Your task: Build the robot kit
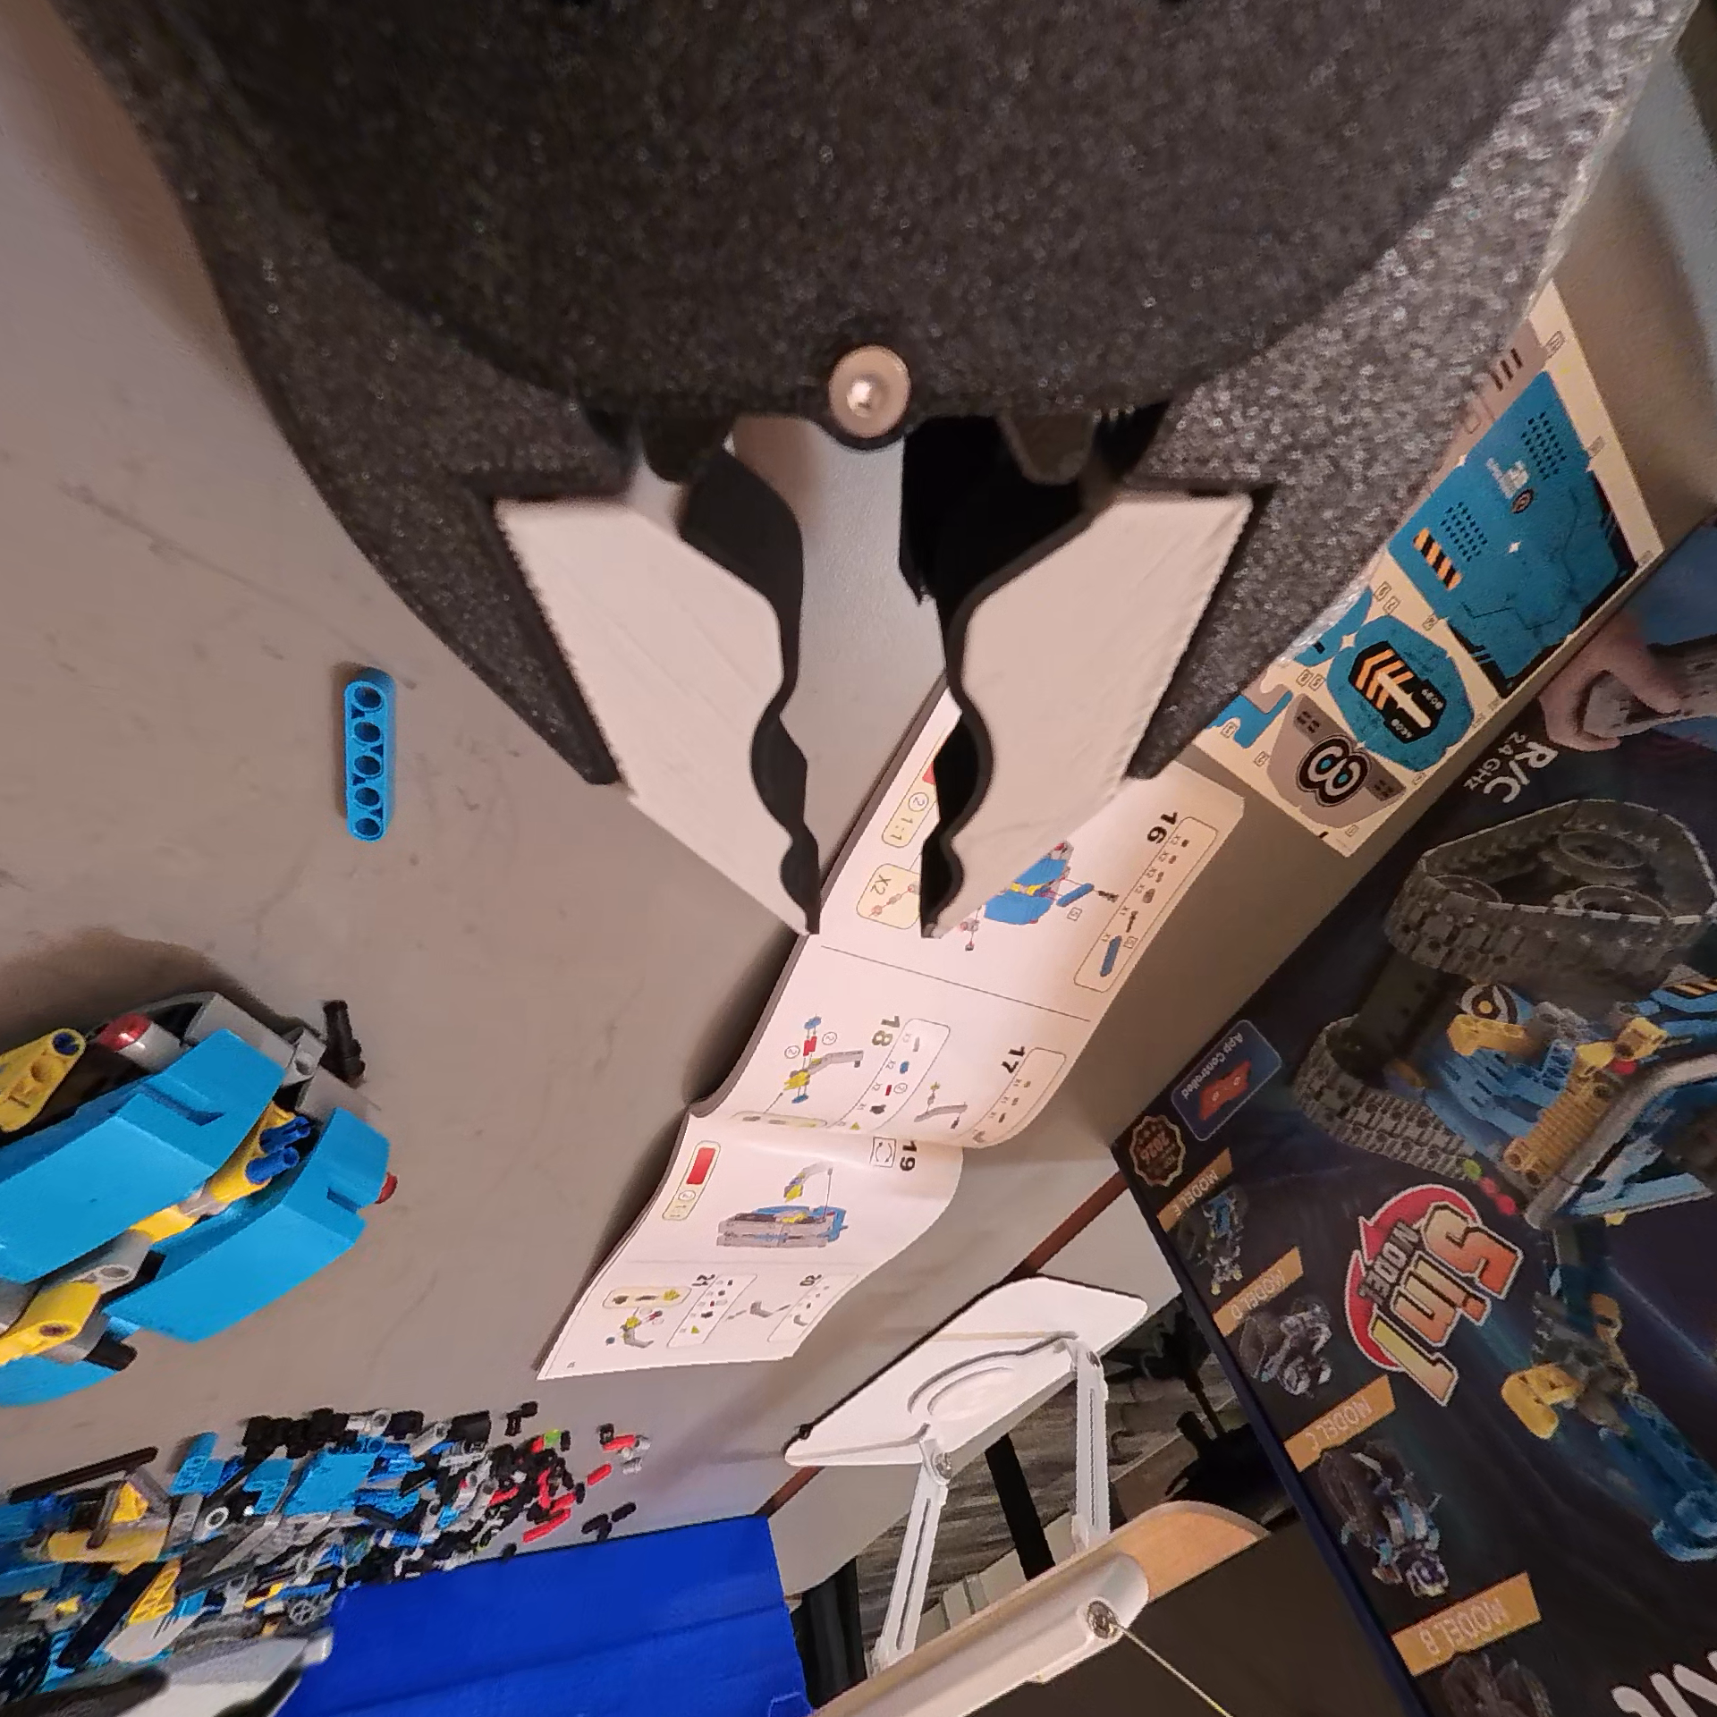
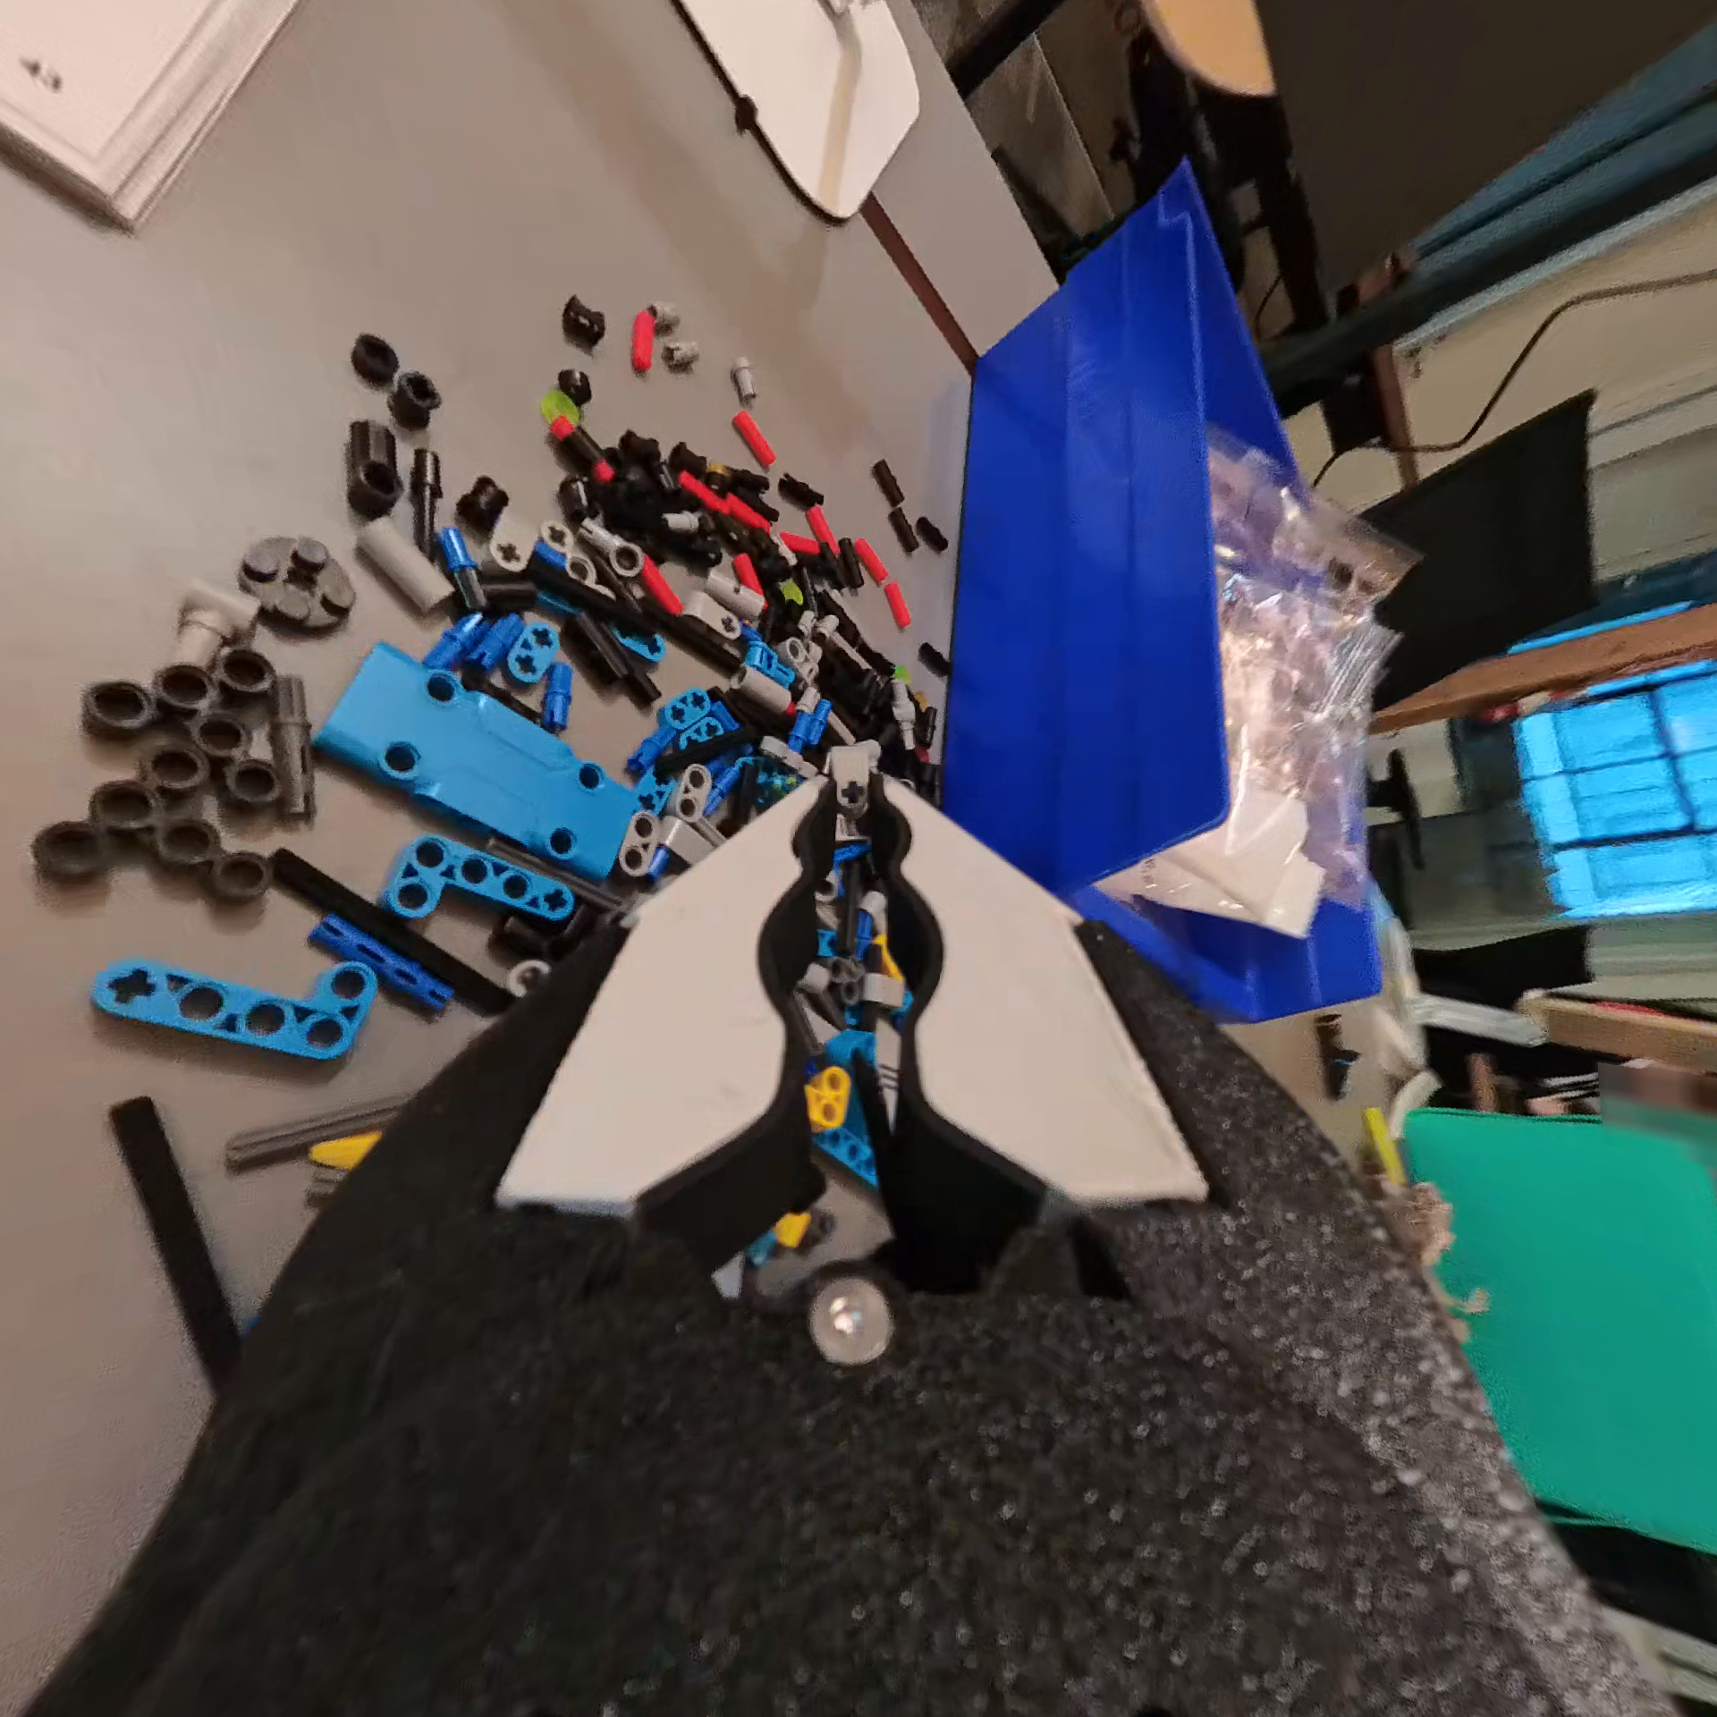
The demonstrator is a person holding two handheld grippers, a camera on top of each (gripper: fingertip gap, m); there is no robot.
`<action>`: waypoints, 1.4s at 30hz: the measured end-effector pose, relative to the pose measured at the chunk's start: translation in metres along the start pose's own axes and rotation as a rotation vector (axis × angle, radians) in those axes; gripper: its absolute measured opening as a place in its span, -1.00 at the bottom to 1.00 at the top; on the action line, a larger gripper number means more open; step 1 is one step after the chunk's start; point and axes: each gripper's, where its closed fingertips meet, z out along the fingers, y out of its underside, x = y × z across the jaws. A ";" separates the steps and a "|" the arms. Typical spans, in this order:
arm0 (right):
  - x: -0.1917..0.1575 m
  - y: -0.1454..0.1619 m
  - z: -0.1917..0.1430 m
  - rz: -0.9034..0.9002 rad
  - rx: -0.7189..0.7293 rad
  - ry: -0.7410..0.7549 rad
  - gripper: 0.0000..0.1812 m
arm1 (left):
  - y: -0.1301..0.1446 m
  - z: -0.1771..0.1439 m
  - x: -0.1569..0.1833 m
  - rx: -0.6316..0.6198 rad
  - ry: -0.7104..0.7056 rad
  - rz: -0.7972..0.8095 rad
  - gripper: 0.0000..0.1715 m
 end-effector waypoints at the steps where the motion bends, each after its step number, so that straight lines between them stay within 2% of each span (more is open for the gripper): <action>1: -0.004 -0.001 0.000 0.058 0.008 -0.042 -0.93 | 0.000 0.000 0.000 0.000 0.000 0.000 -0.76; 4: -0.008 -0.019 -0.010 0.262 0.097 -0.164 -0.93 | 0.000 0.000 0.000 0.000 -0.001 0.001 -0.76; 7: -0.022 -0.057 -0.033 0.424 0.223 -0.352 -0.93 | 0.000 0.000 0.000 -0.002 -0.001 0.000 -0.76; 11: -0.049 -0.121 -0.079 0.430 0.375 -0.517 -0.93 | 0.000 0.000 -0.001 0.002 -0.003 -0.005 -0.76; 16: -0.095 -0.223 -0.169 0.448 0.581 -0.779 -0.93 | -0.001 -0.001 -0.002 0.007 -0.002 -0.012 -0.76; 19: -0.142 -0.257 -0.205 0.444 0.534 -1.051 -0.93 | -0.001 -0.001 -0.001 0.006 -0.001 -0.013 -0.76; 23: -0.195 -0.254 -0.212 0.345 0.319 -1.435 -0.93 | -0.001 -0.001 -0.002 0.010 0.001 -0.020 -0.76; 25: -0.201 -0.260 -0.216 0.316 0.346 -1.595 -0.93 | -0.001 -0.001 -0.003 0.011 0.004 -0.027 -0.76; 28: -0.217 -0.254 -0.178 0.156 0.325 -1.556 -0.93 | -0.002 -0.002 -0.004 0.018 0.005 -0.043 -0.76; 29: -0.225 -0.250 -0.171 0.093 0.304 -1.599 -0.93 | -0.002 -0.002 -0.004 0.021 0.005 -0.044 -0.76; 32: -0.239 -0.245 -0.157 0.102 0.168 -1.768 -0.93 | -0.002 -0.003 -0.004 0.022 0.004 -0.034 -0.76; 37: -0.247 -0.241 -0.149 0.088 0.110 -1.814 -0.93 | -0.002 -0.002 -0.001 0.018 0.005 -0.018 -0.76; 39: -0.247 -0.243 -0.148 0.085 0.130 -1.795 -0.93 | -0.001 -0.002 -0.001 0.016 0.006 -0.012 -0.76; 42: -0.259 -0.230 -0.140 -0.088 0.169 -1.667 -0.93 | -0.001 -0.001 0.001 0.011 0.008 -0.003 -0.76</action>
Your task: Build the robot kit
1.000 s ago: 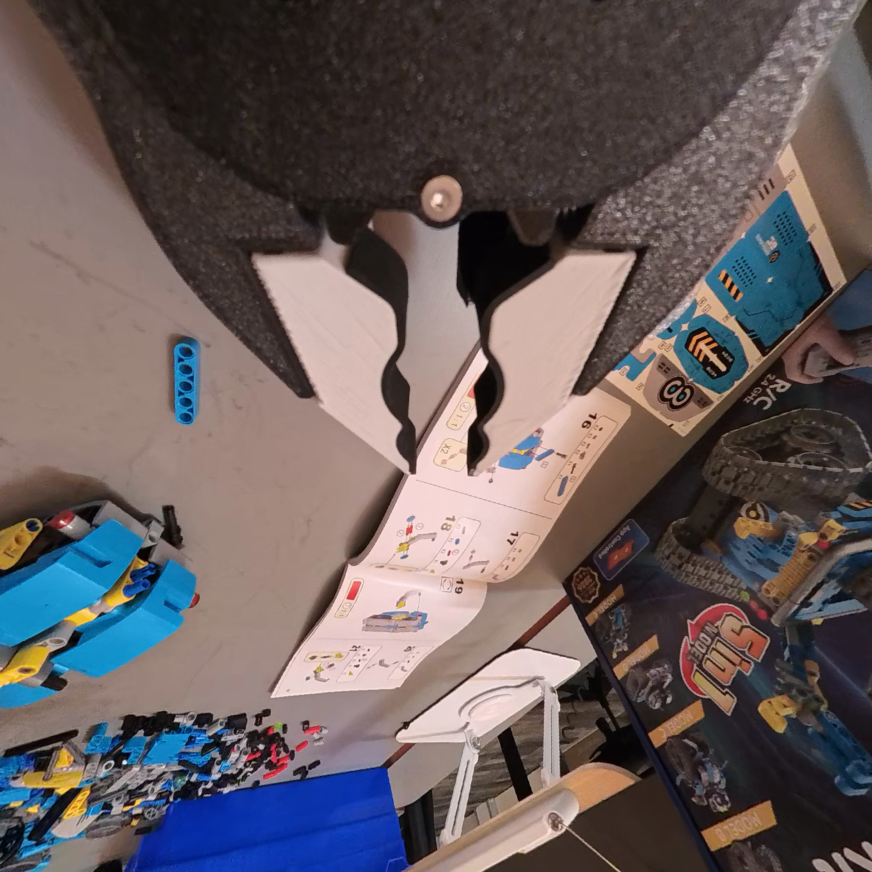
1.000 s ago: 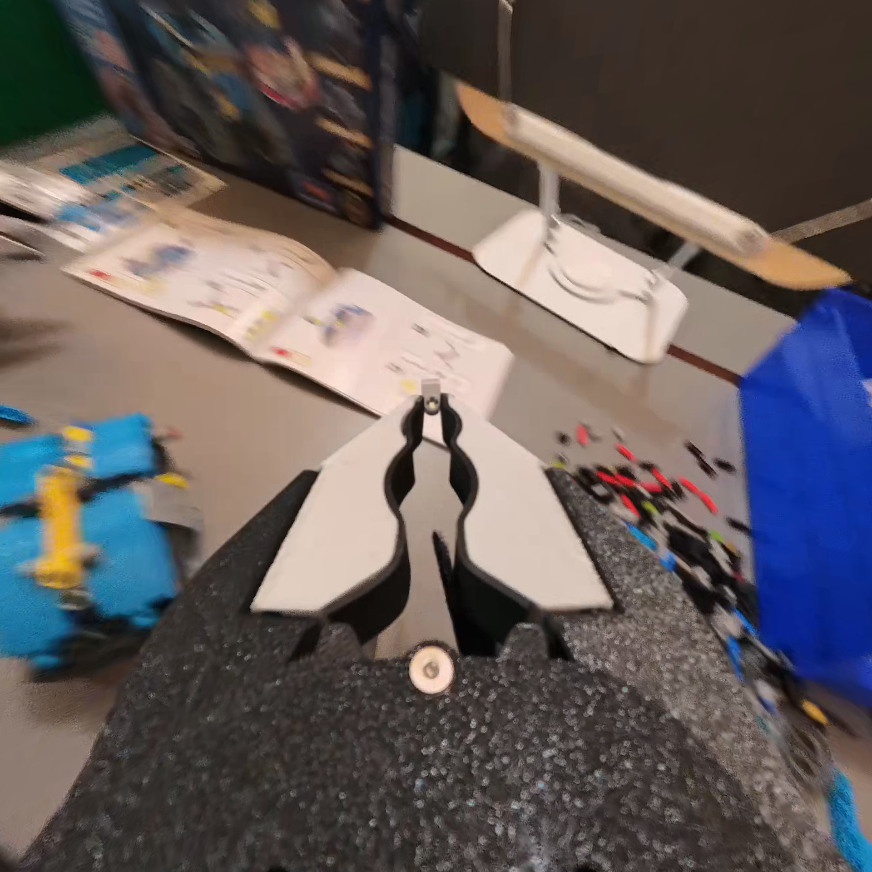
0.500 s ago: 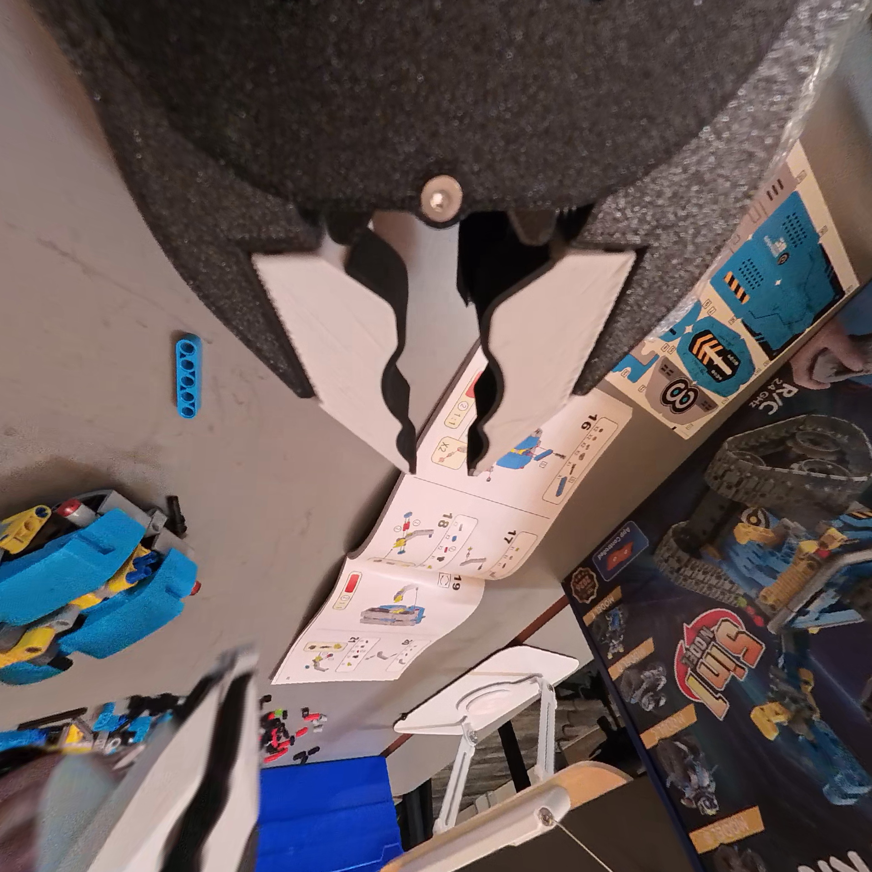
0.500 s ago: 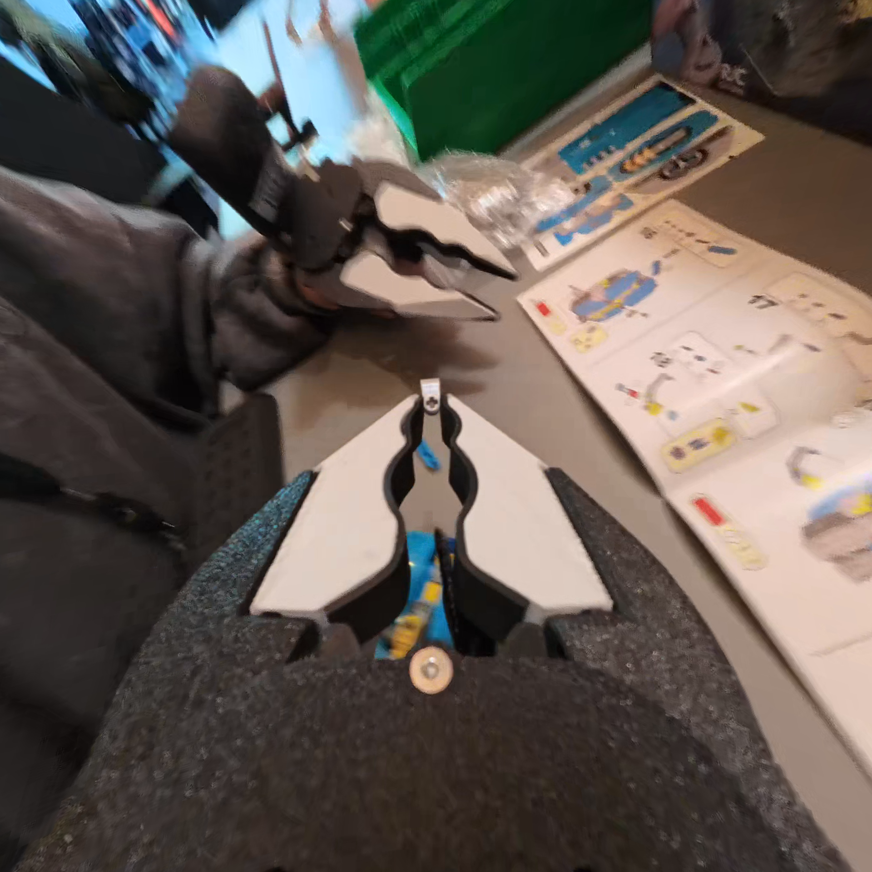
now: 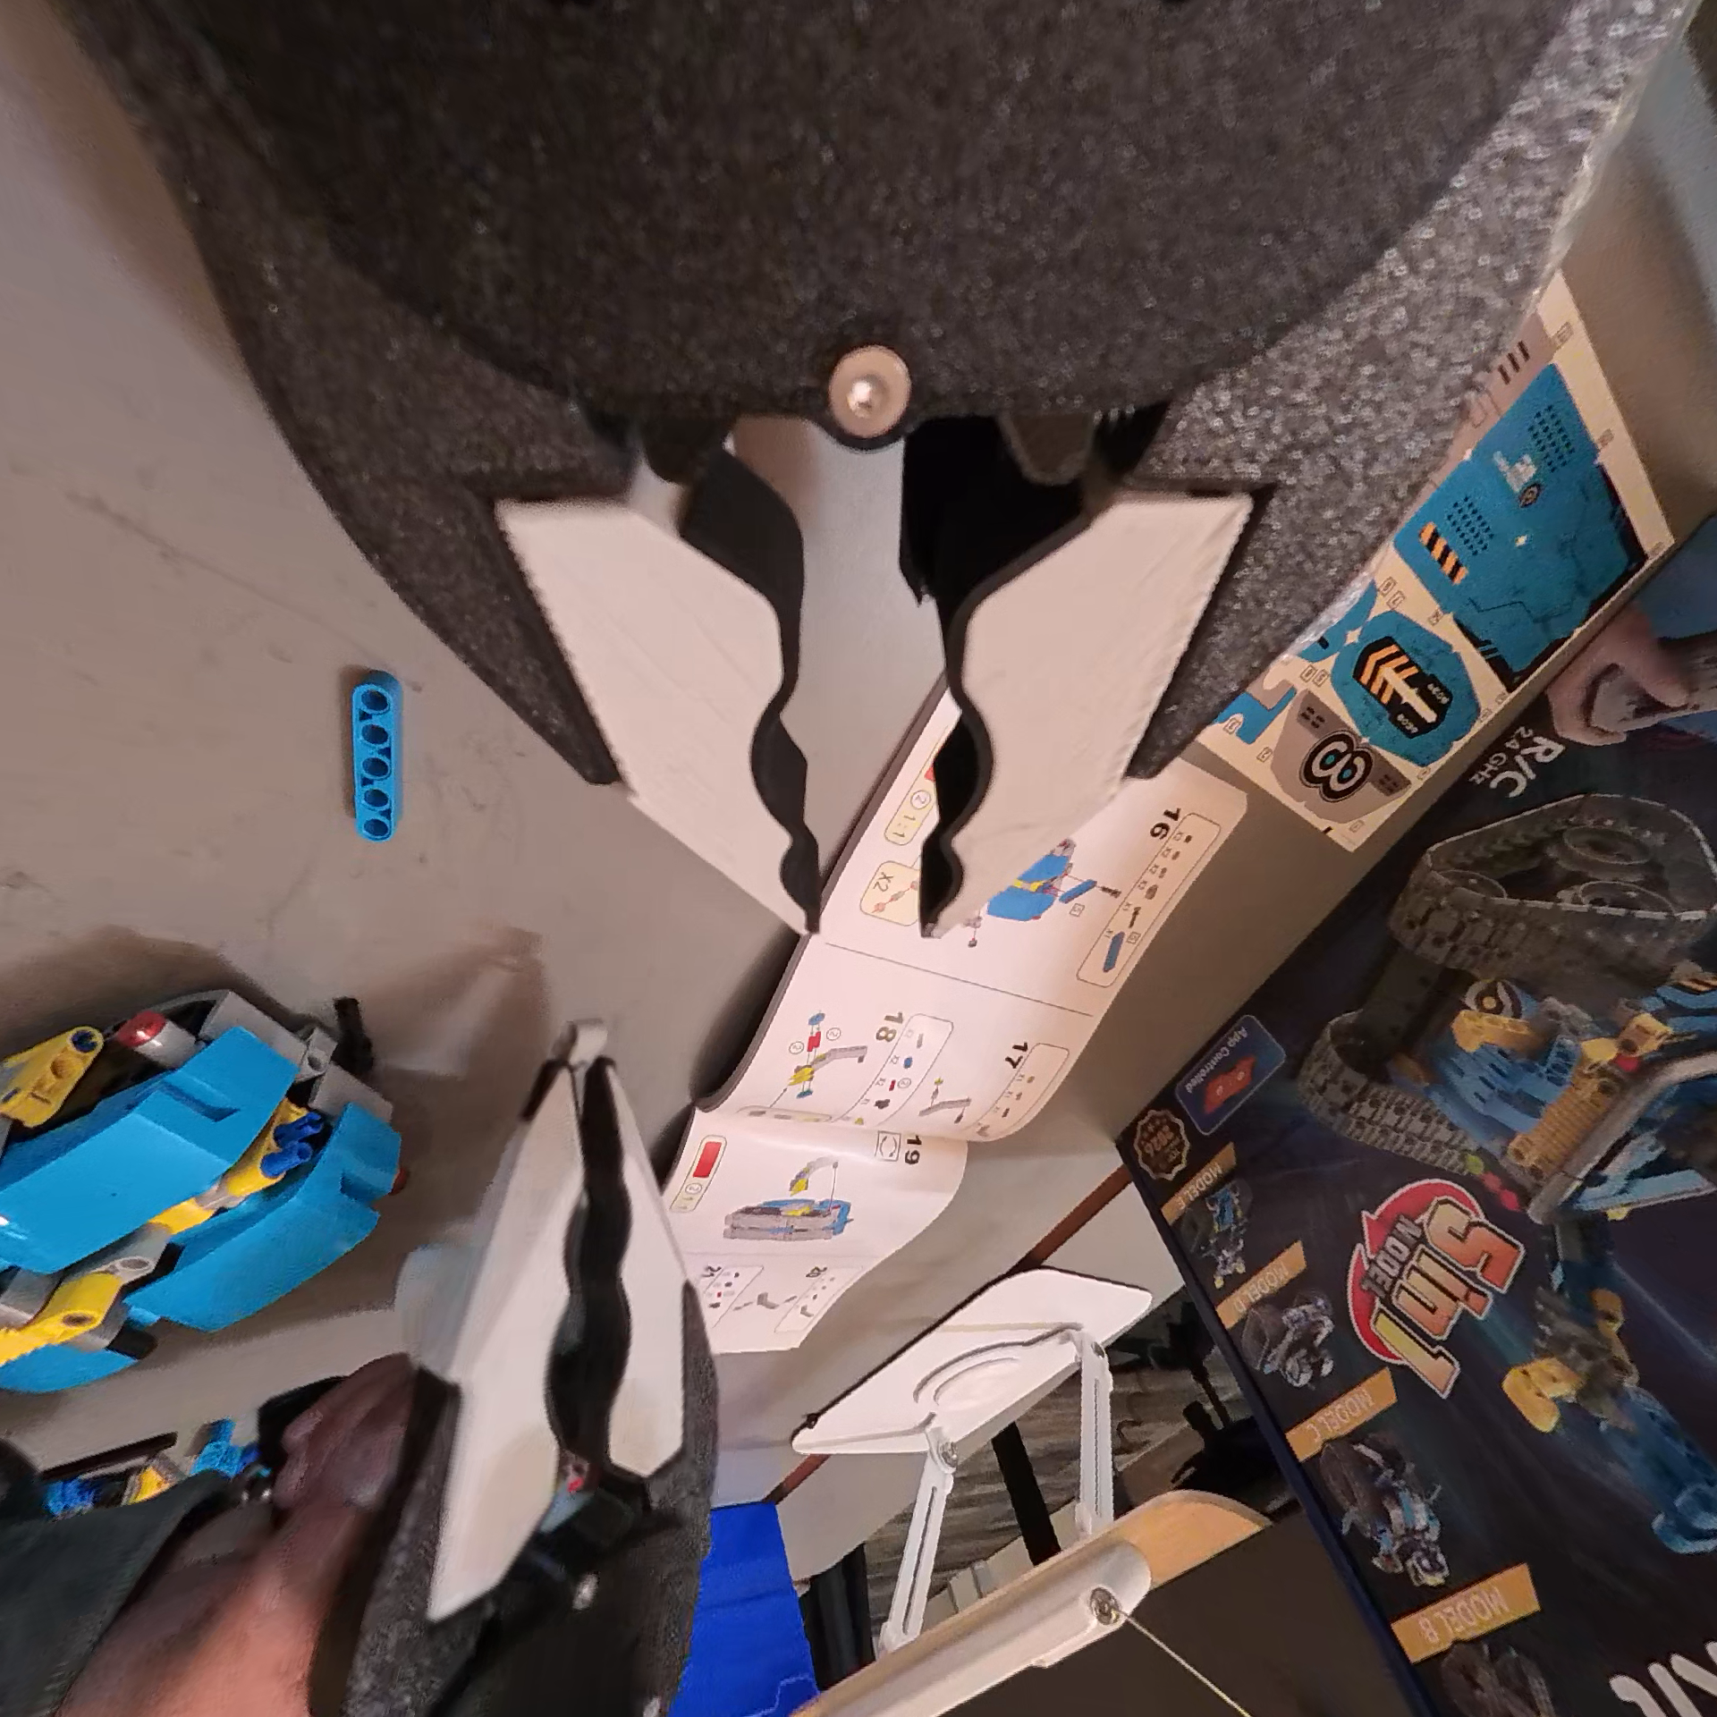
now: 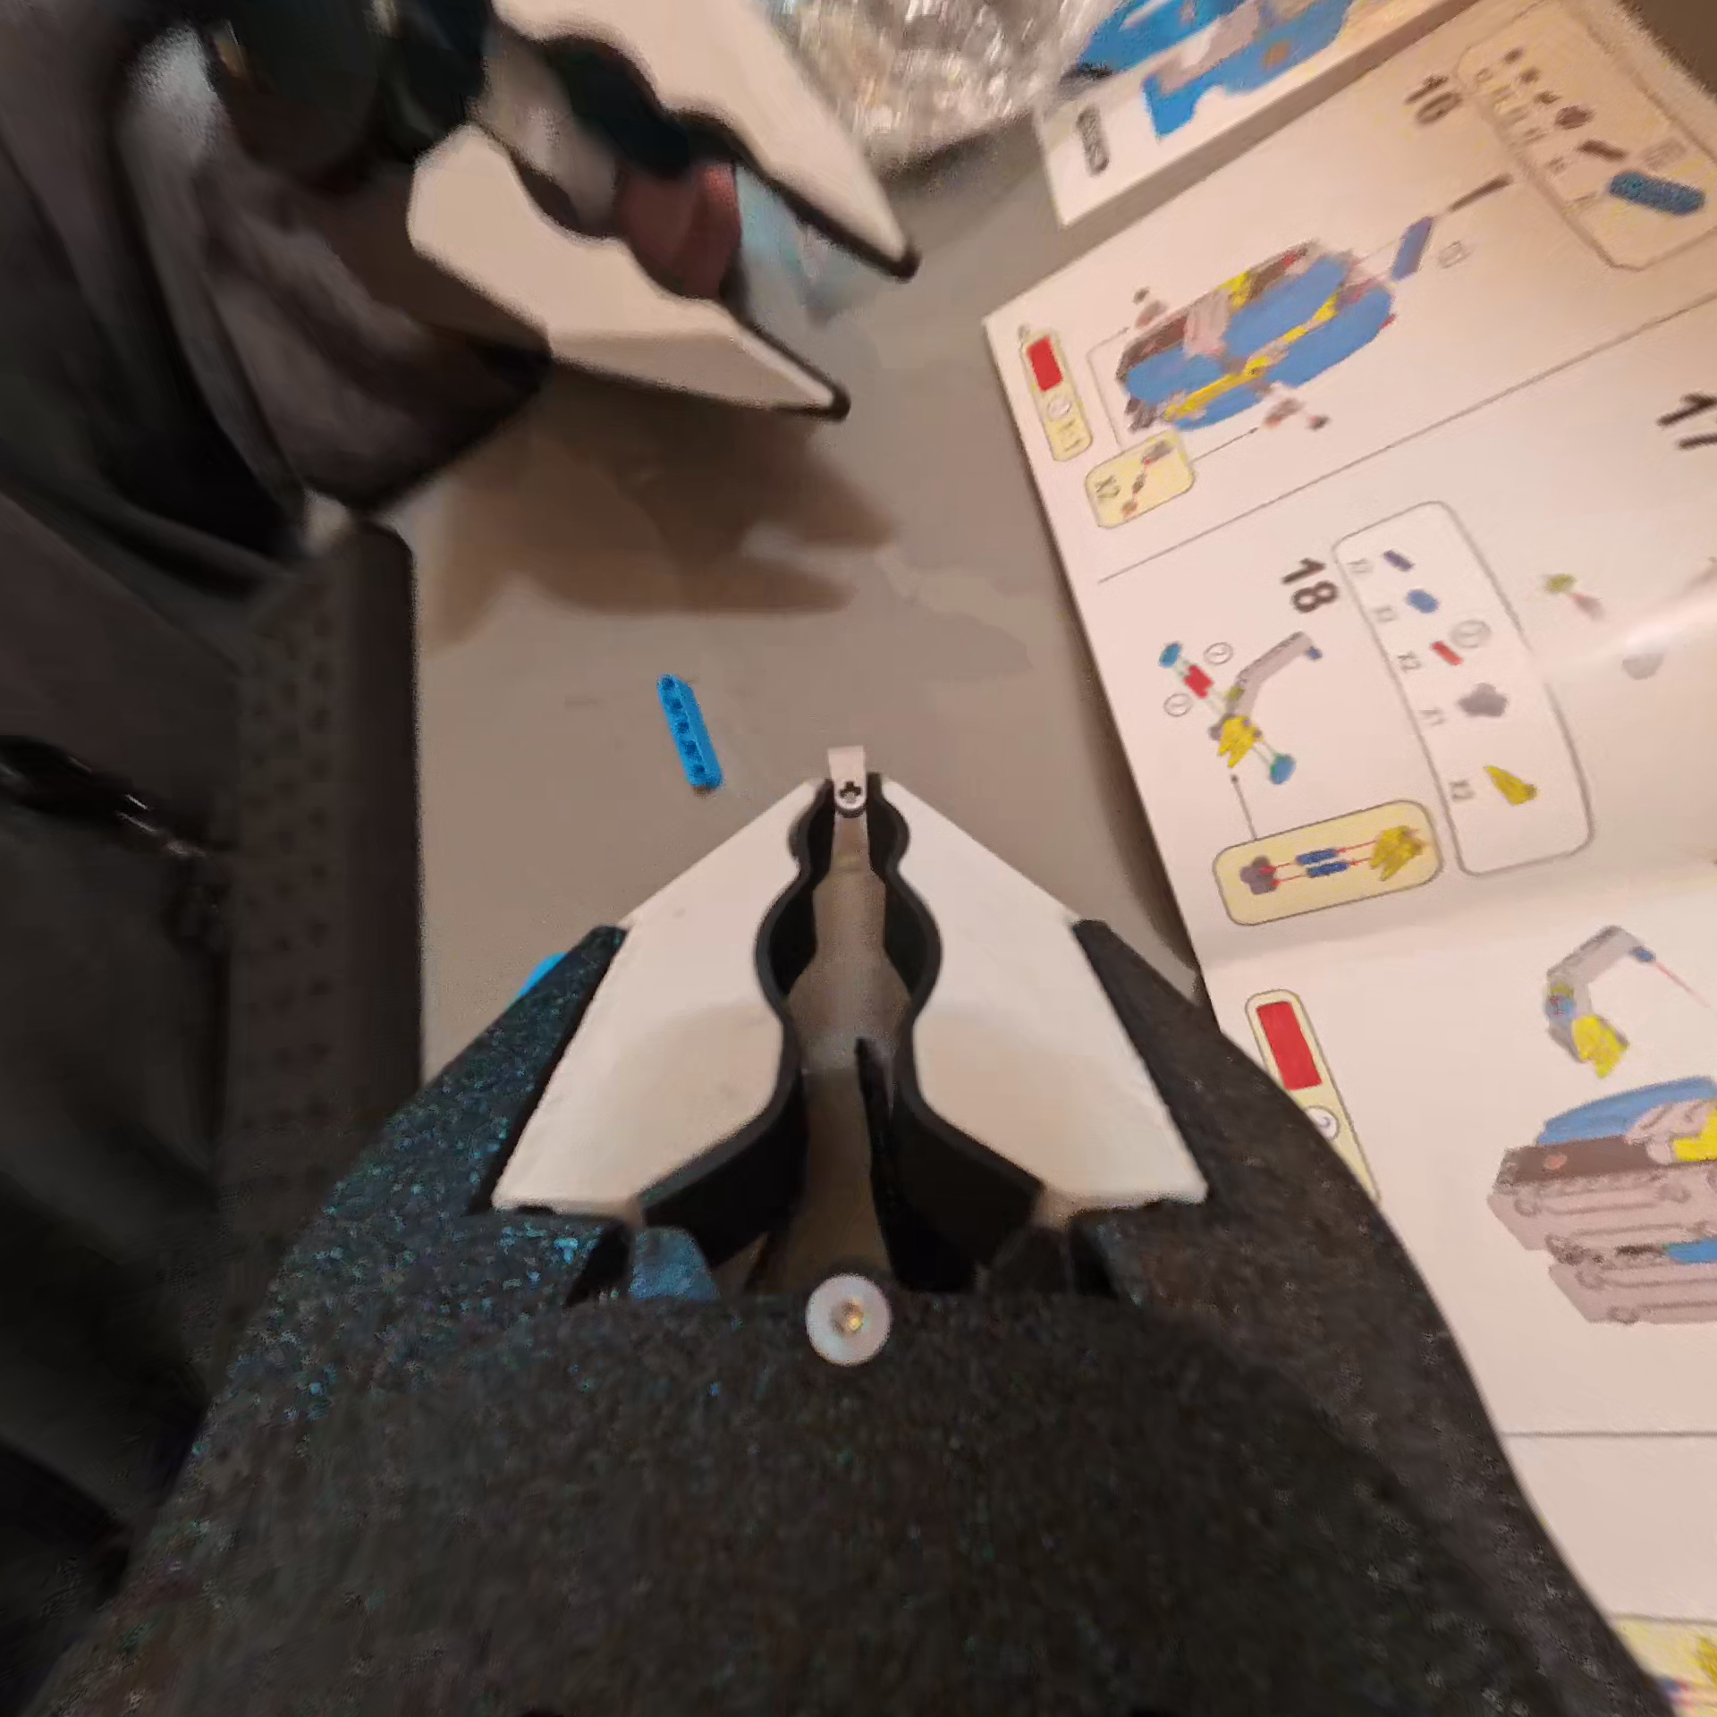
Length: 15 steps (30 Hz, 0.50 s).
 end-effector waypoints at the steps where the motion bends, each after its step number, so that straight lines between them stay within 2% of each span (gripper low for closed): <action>1: -0.001 0.005 0.004 -0.051 -0.032 0.016 -0.93 | 0.000 0.000 0.000 -0.002 0.001 0.002 -0.76; 5: 0.008 0.017 0.018 -0.291 -0.129 0.125 -0.93 | 0.000 0.000 0.001 -0.004 0.001 0.008 -0.76; 8: 0.010 0.022 0.024 -0.359 -0.199 0.156 -0.92 | 0.000 0.000 0.001 -0.003 0.002 0.007 -0.76; 11: 0.011 0.021 0.024 -0.317 -0.202 0.146 -0.93 | 0.000 0.000 0.001 -0.004 0.003 0.008 -0.76; 12: 0.011 0.023 0.023 -0.284 -0.213 0.139 -0.89 | 0.001 0.001 0.001 -0.005 0.003 0.011 -0.76; 13: 0.010 0.024 0.021 -0.255 -0.214 0.133 -0.78 | 0.001 0.001 0.002 -0.005 0.003 0.016 -0.76; 15: 0.009 0.019 0.008 -0.206 -0.158 0.155 -0.77 | 0.001 0.001 0.003 -0.007 0.002 0.024 -0.76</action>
